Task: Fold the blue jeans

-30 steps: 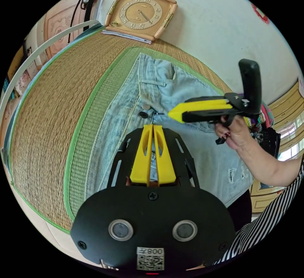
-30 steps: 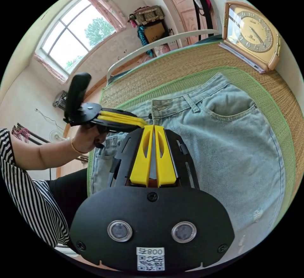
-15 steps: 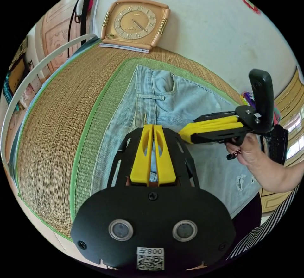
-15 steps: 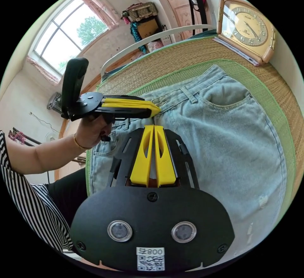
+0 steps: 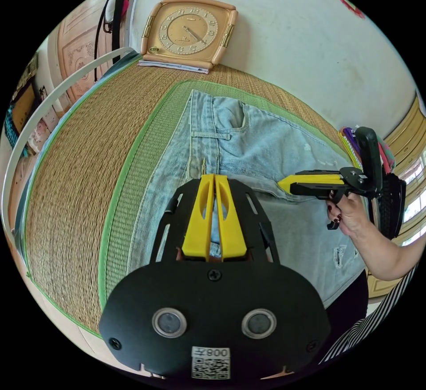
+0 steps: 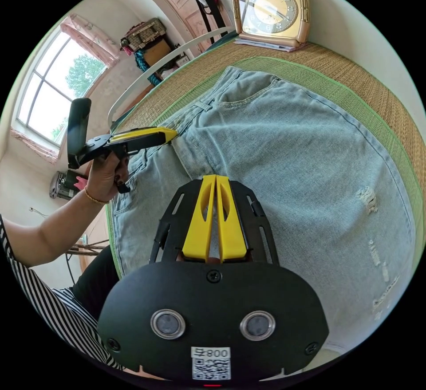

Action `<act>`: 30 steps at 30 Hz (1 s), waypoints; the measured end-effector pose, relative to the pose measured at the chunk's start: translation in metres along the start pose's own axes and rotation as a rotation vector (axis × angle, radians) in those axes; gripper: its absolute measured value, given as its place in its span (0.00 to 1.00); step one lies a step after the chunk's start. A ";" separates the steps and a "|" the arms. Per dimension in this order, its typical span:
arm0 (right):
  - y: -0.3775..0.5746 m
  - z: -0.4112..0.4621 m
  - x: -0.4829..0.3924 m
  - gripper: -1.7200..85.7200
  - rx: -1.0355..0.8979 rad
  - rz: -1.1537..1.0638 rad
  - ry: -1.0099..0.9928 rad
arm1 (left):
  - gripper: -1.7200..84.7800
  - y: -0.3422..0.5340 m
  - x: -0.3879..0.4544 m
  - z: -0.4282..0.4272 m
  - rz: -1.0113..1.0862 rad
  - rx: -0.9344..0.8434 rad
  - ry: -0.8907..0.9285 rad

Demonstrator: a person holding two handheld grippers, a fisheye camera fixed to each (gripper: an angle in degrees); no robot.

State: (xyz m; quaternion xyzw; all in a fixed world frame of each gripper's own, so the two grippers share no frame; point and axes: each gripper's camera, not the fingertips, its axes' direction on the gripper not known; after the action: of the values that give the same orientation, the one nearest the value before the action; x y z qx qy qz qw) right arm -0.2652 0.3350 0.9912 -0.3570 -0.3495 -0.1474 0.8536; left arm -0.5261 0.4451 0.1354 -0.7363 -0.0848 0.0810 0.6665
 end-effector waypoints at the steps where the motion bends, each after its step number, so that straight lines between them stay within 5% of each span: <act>1: 0.004 -0.004 0.001 0.02 0.000 0.000 -0.004 | 0.02 -0.002 0.006 0.001 0.006 0.001 -0.016; 11: 0.039 -0.036 -0.002 0.02 0.032 0.005 0.062 | 0.02 -0.021 0.062 0.012 0.079 -0.004 -0.195; 20: 0.096 -0.119 0.029 0.02 0.121 0.101 -0.091 | 0.02 -0.050 0.076 0.006 -0.087 -0.011 -0.026; 24: 0.160 -0.185 0.063 0.02 0.232 0.207 -0.017 | 0.02 -0.063 0.121 -0.005 0.010 0.110 0.023; 30: 0.254 -0.247 0.125 0.02 0.235 0.461 0.133 | 0.02 -0.094 0.202 0.043 0.208 -0.029 0.064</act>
State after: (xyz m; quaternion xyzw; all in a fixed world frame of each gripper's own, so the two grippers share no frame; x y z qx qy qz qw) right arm 0.0730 0.3366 0.8267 -0.3151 -0.2167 0.0696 0.9214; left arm -0.3417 0.5429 0.2231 -0.7530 0.0121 0.1251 0.6460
